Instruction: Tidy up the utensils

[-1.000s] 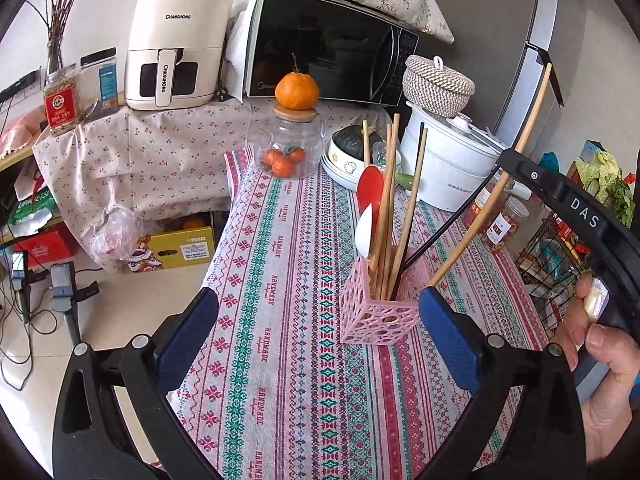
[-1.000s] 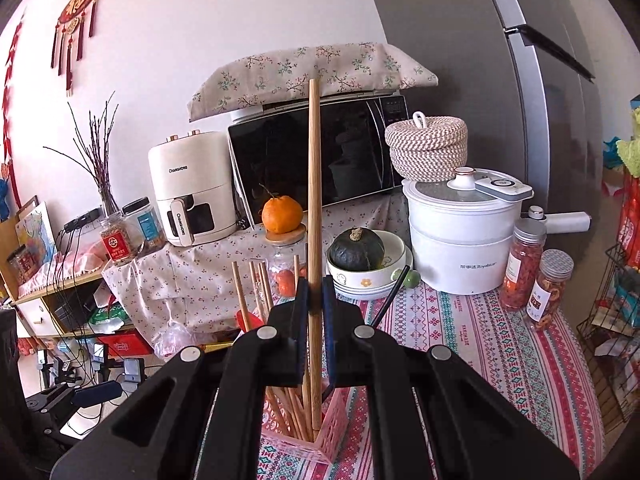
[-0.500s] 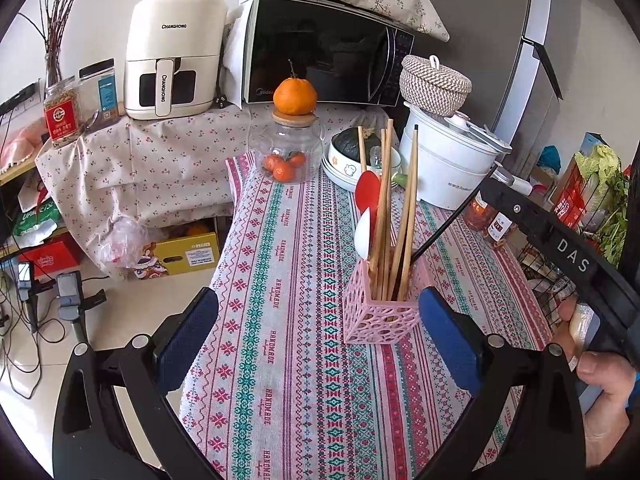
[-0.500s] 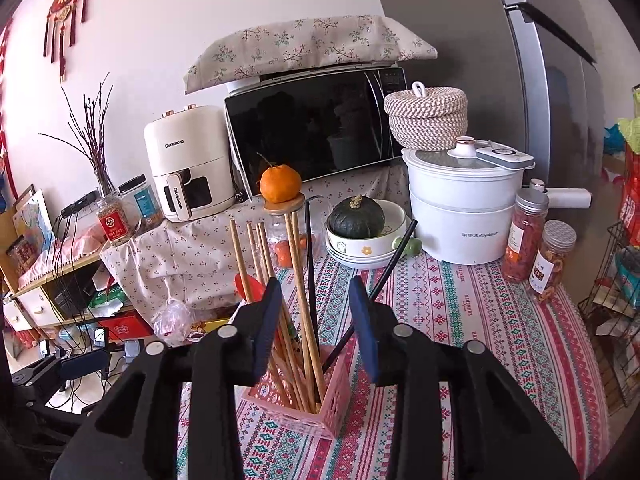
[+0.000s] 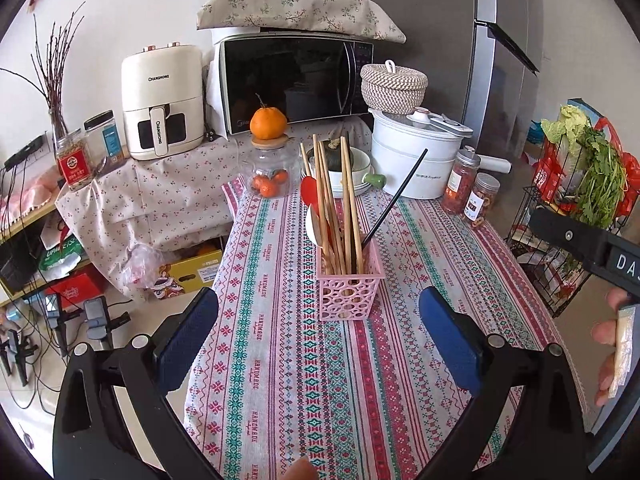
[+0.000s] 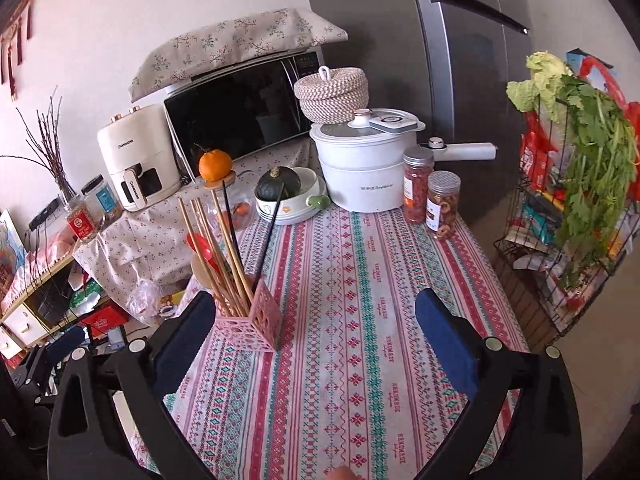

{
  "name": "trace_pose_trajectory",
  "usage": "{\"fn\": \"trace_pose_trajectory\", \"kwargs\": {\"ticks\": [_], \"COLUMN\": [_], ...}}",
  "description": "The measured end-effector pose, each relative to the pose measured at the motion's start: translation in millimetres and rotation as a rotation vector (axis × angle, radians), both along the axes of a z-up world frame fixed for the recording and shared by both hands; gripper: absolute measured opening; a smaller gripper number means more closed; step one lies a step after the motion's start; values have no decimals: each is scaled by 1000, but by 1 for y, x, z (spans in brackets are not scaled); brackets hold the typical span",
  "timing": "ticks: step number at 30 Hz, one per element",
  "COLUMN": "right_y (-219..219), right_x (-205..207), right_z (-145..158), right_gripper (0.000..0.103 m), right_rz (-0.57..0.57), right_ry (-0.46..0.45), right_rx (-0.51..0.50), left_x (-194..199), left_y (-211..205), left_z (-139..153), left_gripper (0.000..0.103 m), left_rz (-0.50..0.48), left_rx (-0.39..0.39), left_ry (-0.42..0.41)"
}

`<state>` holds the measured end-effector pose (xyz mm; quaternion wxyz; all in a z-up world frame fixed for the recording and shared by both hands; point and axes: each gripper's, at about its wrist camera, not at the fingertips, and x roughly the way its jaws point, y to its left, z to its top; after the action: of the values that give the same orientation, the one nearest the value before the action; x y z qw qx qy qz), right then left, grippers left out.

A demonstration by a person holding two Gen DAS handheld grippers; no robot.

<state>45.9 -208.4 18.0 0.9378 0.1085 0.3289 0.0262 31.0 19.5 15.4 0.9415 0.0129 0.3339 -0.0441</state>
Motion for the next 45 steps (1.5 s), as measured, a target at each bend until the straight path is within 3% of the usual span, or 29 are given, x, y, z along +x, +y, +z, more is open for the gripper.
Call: {"fn": "trace_pose_trajectory", "kwargs": {"ticks": [9,13,45], "right_y": [9,13,16], "right_x": [-34,-30,-24], "right_z": [-5,-11,-19], "right_gripper": [97,97,97], "right_rz": [3,16,1], "right_ry": [7,24,43], "right_rx": [-182,-178,-156], "left_x": [-13,-10,-6], "left_y": [-15,-16,-11], "left_z": [-1,-6,-9], "left_gripper": [96,96,96], "left_rz": [-23,-30,7], "left_rx": [47,15,27], "left_ry": [16,38,34]}}
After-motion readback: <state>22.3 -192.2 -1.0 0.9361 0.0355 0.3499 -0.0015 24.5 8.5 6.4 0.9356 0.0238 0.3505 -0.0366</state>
